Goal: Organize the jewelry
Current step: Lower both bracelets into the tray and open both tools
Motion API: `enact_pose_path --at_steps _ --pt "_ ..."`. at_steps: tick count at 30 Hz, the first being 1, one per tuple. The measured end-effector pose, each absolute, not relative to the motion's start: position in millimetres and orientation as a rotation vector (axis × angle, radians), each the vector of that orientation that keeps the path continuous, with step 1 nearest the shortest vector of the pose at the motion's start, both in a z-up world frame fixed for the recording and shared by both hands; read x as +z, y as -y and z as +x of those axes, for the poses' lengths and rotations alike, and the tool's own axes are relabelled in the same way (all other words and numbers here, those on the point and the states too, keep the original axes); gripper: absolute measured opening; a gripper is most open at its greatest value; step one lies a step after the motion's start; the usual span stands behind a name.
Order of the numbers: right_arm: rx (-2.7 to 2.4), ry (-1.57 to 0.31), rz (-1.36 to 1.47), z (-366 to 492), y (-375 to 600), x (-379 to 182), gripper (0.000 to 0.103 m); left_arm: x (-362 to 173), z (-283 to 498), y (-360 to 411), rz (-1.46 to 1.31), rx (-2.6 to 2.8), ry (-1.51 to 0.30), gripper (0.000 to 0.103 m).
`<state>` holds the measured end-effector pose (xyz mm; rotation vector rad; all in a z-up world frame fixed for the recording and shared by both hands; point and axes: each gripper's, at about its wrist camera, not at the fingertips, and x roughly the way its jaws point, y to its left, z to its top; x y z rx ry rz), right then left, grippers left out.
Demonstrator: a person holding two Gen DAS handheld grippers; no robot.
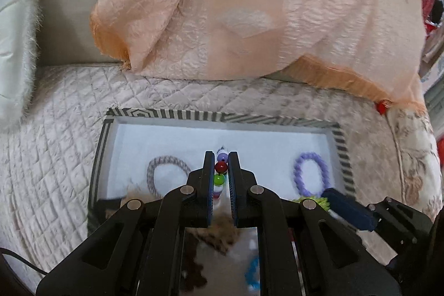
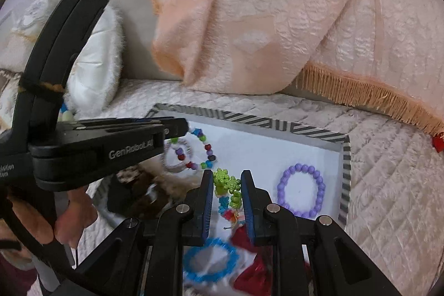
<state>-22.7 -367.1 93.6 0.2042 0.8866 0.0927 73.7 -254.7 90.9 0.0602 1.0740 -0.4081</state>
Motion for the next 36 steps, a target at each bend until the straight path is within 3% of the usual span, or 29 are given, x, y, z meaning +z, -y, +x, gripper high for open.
enact_pose_path --at_steps 18,20,22,24,26,36 --pt "0.006 -0.917 0.375 38 413 47 0.019 49 102 228 0.003 -0.339 -1.136 0.009" --pt "0.002 -0.910 0.387 32 416 48 0.028 47 102 228 0.012 -0.341 -1.142 0.011" --pt "0.002 -0.898 0.399 23 418 52 0.033 49 100 228 0.030 -0.336 -1.132 0.018" --pt "0.002 -0.894 0.400 14 419 56 0.033 52 96 227 0.024 -0.335 -1.131 0.043" --pt "0.001 -0.891 0.388 4 419 62 0.033 54 92 223 -0.003 -0.338 -1.129 0.052" --pt "-0.057 -0.866 0.274 -45 396 89 0.034 78 53 216 0.062 -0.296 -1.056 0.052"
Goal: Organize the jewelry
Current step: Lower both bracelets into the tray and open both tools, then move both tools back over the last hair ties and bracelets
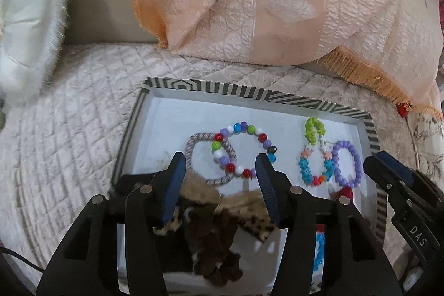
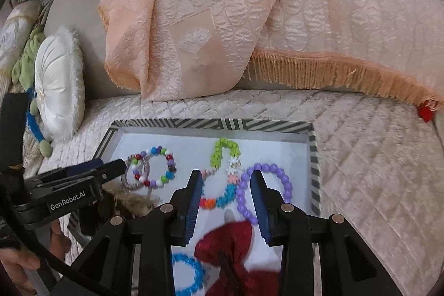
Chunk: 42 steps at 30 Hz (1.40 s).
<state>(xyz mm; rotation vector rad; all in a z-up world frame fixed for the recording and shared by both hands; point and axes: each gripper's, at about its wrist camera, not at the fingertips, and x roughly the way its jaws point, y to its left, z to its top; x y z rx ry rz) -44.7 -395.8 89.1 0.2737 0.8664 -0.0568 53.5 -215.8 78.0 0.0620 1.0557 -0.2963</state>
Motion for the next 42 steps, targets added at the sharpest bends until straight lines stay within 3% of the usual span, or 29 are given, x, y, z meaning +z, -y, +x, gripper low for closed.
enact_pose_path --at_steps 24,42 --pt "-0.077 -0.833 0.284 -160 339 111 0.040 115 -81 174 0.148 -0.242 -0.869 0.052" --pt "-0.048 -0.820 0.257 -219 319 125 0.048 129 -142 168 0.131 -0.285 -0.851 0.052"
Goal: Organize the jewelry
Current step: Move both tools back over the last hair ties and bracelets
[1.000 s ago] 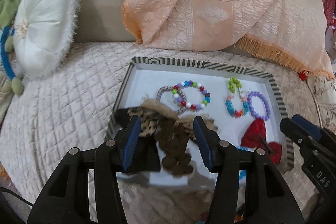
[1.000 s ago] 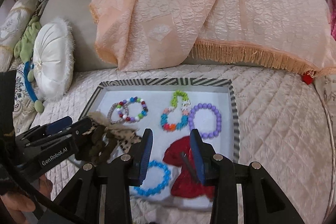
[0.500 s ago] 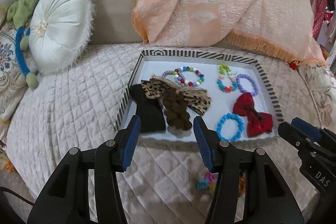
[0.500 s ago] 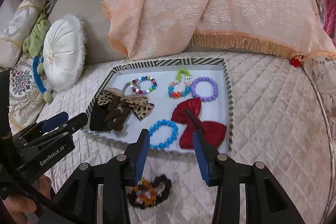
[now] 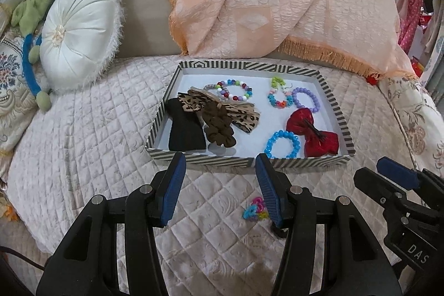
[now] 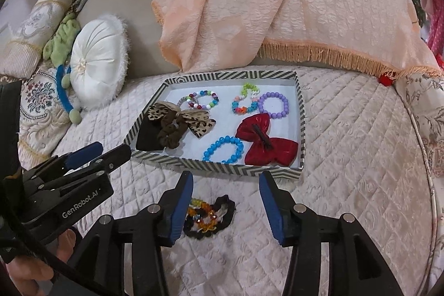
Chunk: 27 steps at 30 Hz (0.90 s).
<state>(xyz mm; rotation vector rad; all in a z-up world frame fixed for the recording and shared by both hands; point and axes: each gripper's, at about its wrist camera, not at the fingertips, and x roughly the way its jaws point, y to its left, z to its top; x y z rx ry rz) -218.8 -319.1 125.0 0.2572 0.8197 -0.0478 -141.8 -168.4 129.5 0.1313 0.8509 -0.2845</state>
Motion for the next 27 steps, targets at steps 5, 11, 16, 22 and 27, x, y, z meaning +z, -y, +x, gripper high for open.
enact_pose_path --at_steps 5,11,16,22,27 --pt "-0.053 -0.821 0.256 -228 319 127 0.050 129 -147 162 0.123 -0.287 -0.860 0.052" --pt "-0.043 -0.865 0.269 -234 322 109 0.052 115 -142 150 0.065 -0.335 -0.959 0.052" --pt "-0.033 -0.942 0.283 -231 325 79 0.052 86 -135 158 0.065 -0.393 -1.080 0.052" --pt "-0.041 -0.981 0.311 -231 335 60 0.052 54 -123 165 0.046 -0.423 -1.191 0.052" --pt "-0.041 -0.987 0.327 -229 339 57 0.052 37 -114 177 0.072 -0.405 -1.234 0.052"
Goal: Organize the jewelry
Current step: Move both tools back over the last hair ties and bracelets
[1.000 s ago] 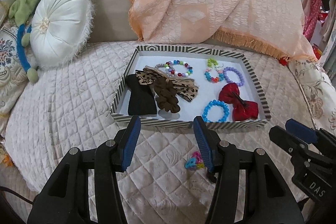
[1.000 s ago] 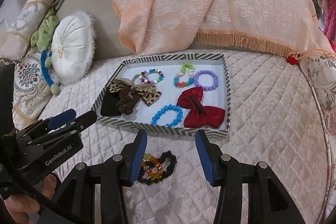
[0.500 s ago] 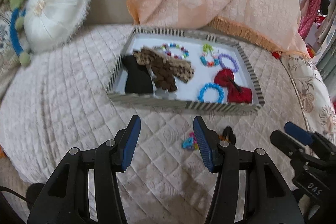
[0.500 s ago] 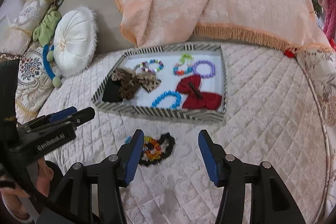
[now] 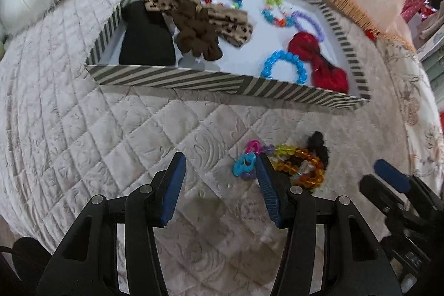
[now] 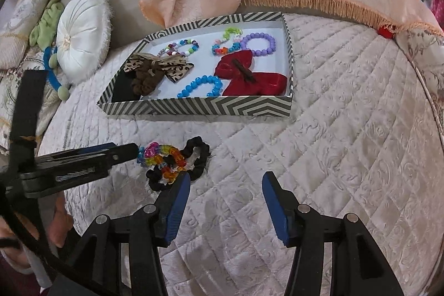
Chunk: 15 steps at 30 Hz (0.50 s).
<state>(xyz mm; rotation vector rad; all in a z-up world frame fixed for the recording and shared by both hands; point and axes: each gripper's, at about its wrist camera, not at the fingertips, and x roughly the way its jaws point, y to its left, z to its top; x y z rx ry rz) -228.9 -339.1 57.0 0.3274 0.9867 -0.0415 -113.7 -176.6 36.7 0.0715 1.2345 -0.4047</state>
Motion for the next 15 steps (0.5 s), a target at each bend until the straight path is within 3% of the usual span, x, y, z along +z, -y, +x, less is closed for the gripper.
enact_pose_path --at_steps 13,14,15 --pt "-0.028 -1.019 0.349 -218 339 43 0.052 26 -101 198 0.086 -0.440 -1.255 0.052" --pt "-0.027 -1.022 0.347 -218 339 42 0.052 26 -100 197 0.092 -0.444 -1.255 0.049" --pt "-0.027 -1.023 0.343 -217 339 41 0.052 25 -99 195 0.104 -0.432 -1.256 0.033"
